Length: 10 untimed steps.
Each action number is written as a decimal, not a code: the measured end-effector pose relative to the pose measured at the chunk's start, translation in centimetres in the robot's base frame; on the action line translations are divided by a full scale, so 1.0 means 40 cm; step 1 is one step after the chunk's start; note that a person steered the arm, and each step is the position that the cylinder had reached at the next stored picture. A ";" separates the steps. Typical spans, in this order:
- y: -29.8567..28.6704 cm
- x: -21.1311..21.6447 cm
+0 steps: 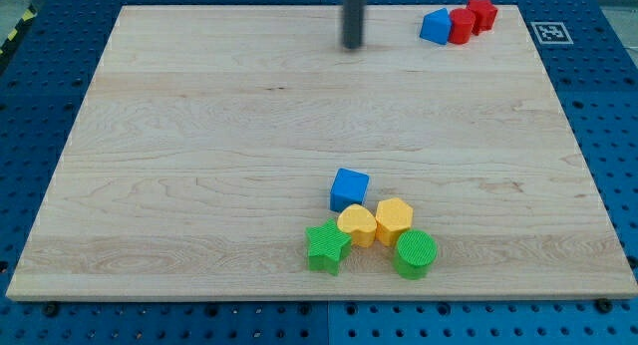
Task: Place the red star above the red circle
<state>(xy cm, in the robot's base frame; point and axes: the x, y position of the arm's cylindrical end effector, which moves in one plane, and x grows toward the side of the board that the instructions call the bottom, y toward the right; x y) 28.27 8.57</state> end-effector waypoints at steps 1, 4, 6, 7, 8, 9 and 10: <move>0.228 0.099; 0.385 0.084; 0.477 0.006; 0.473 -0.064; 0.458 -0.127; 0.444 -0.183; 0.403 -0.183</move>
<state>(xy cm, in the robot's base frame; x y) 20.94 24.69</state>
